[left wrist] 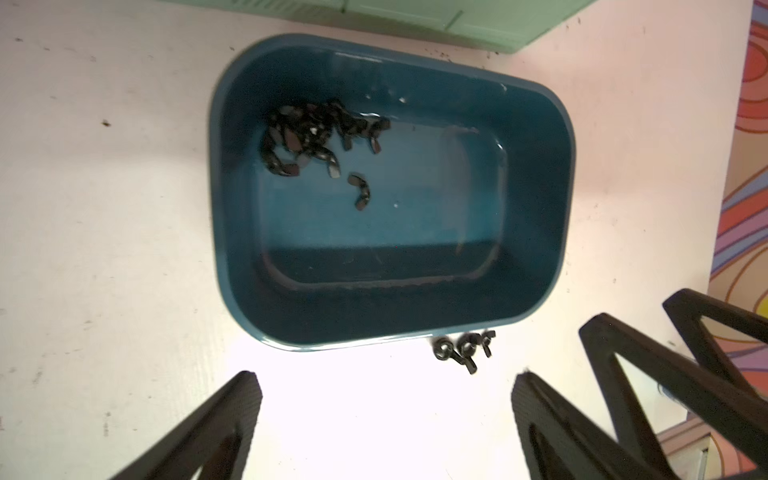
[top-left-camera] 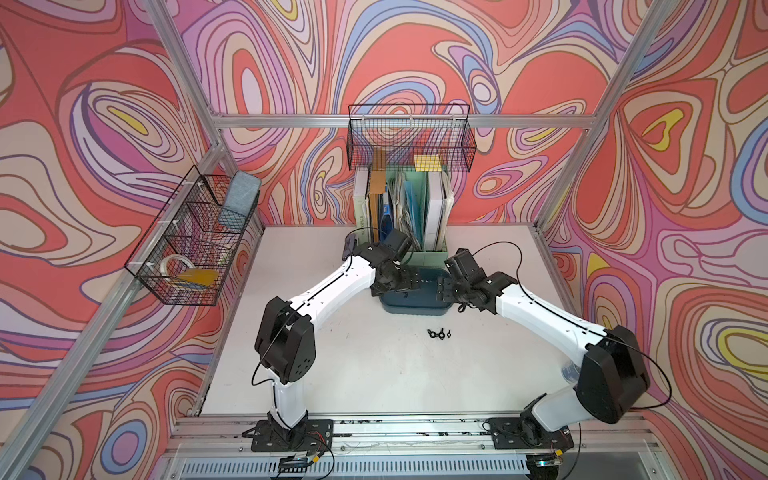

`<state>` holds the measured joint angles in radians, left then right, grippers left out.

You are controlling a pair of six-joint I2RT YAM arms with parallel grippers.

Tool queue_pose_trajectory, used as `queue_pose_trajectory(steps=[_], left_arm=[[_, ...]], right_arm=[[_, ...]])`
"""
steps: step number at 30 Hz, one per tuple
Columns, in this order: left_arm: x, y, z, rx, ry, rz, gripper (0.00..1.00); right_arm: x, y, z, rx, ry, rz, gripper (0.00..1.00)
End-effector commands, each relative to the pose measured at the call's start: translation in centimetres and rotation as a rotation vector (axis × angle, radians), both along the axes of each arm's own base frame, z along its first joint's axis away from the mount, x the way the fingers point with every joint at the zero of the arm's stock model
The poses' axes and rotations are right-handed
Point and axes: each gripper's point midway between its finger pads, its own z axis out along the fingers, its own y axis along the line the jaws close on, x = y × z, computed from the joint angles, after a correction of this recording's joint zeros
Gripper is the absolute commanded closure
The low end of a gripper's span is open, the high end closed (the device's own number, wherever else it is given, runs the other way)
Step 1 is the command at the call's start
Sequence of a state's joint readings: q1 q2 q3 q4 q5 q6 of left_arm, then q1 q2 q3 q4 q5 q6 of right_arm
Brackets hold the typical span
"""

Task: Take out the wing nut from the storage box
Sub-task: Pick up the wing nut from the storage box.

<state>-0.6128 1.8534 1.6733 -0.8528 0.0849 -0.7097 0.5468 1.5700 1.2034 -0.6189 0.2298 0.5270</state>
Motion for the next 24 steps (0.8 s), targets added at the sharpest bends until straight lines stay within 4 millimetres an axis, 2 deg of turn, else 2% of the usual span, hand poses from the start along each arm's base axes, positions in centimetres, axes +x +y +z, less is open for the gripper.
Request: queue_pose_trajectory(steps=[1,5,7,8,14,18,22,24], left_arm=[[0.0,3.1,0.8,0.084,-0.025,-0.007,0.01],[1.2,5.5,1.2,0.136,-0.053,0.001,0.01],[1.7,5.9,1.2,0.128,-0.051,-0.008,0.01],[2.0,6.0,1.2,0.121,-0.049,-0.010,0.01],[2.9,5.3,0.1,0.097,-0.059,-0.055,0.01],[2.9,3.4,-0.6,0.020,-0.041,-0.114,0.01],[2.8,2.5,-1.8,-0.006,-0.018,-0.166,0.12],[2.8,2.7,-2.2,0.007,-0.015,-0.156,0.12]], right_arm=[[1.8,2.2,0.0,0.039,0.000,0.033,0.26],[3.4,3.6,-0.9,0.067,0.022,0.021,0.31],[3.8,4.2,-1.0,0.082,0.029,0.021,0.33],[4.0,4.4,-1.9,0.077,0.048,0.021,0.34],[4.3,4.8,-2.9,0.076,0.072,0.020,0.30],[4.4,4.8,-3.0,0.064,0.078,0.033,0.28],[4.3,4.9,-2.9,0.074,0.076,0.032,0.20],[4.2,5.5,-2.6,0.098,0.061,0.070,0.19]])
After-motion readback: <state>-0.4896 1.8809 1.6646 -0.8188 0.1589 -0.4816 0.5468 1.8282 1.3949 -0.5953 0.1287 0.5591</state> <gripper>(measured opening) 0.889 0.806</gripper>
